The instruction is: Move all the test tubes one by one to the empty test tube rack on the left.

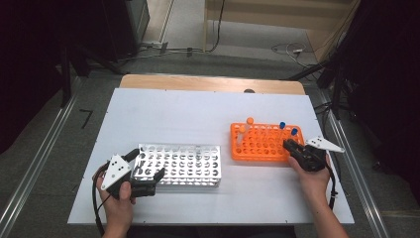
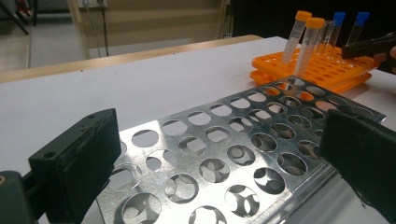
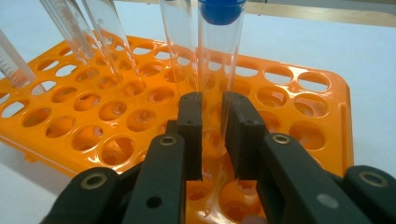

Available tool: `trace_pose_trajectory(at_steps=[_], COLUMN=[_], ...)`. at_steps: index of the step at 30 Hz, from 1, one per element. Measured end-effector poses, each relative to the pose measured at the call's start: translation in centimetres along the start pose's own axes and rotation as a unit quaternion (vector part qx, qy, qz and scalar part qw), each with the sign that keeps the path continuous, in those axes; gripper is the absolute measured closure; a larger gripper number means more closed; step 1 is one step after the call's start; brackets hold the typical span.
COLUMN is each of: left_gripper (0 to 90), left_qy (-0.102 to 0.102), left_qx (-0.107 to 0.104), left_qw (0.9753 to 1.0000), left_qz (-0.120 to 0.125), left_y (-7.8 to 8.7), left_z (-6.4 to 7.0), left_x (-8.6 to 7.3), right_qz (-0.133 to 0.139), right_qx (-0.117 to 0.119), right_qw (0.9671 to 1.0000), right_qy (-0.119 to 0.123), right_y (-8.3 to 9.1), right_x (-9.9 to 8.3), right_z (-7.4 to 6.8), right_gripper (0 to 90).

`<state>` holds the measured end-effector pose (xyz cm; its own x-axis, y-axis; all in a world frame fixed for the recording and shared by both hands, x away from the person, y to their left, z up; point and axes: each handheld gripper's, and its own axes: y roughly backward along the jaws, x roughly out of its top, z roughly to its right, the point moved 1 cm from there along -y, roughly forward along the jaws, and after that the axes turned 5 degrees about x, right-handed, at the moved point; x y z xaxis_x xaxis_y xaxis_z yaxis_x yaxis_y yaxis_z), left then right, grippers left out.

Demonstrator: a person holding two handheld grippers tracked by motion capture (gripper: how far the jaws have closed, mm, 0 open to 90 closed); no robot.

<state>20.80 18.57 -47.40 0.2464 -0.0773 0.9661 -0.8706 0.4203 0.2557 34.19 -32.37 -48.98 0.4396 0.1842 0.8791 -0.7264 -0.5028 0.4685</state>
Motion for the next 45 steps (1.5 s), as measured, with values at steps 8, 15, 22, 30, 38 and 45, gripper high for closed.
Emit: trace_pose_trajectory(at_steps=[8,15,22,30,38,45], left_gripper=[0.0,0.0,0.0,0.0,0.0,0.0], left_qy=[-0.001,-0.002,-0.004,-0.005,-0.015,-0.029], left_qx=[-0.004,-0.008,-0.013,-0.015,-0.045,-0.079], left_qw=[1.0,1.0,0.9999,0.9999,0.9989,0.9964], left_qz=[0.001,0.001,0.0,0.001,-0.004,-0.013], left_y=[0.1,0.1,0.3,0.6,0.0,-1.3], left_z=[0.2,0.4,0.7,1.1,2.9,4.9], left_x=[0.1,0.1,0.3,0.6,2.1,3.7], right_qz=[0.032,0.049,0.046,0.04,0.03,0.028], right_qx=[0.001,0.004,0.03,0.077,0.115,0.15], right_qw=[0.9995,0.9988,0.9982,0.9956,0.9913,0.9861], right_qy=[0.001,0.006,0.027,0.037,0.057,0.067], right_y=[0.9,2.3,3.2,4.0,3.9,4.2], right_x=[0.6,1.3,1.7,1.9,2.2,2.6], right_z=[-0.3,-0.9,-2.6,-4.8,-7.4,-9.2], right_gripper=[75.3,75.4,75.4,75.4,75.4,75.4])
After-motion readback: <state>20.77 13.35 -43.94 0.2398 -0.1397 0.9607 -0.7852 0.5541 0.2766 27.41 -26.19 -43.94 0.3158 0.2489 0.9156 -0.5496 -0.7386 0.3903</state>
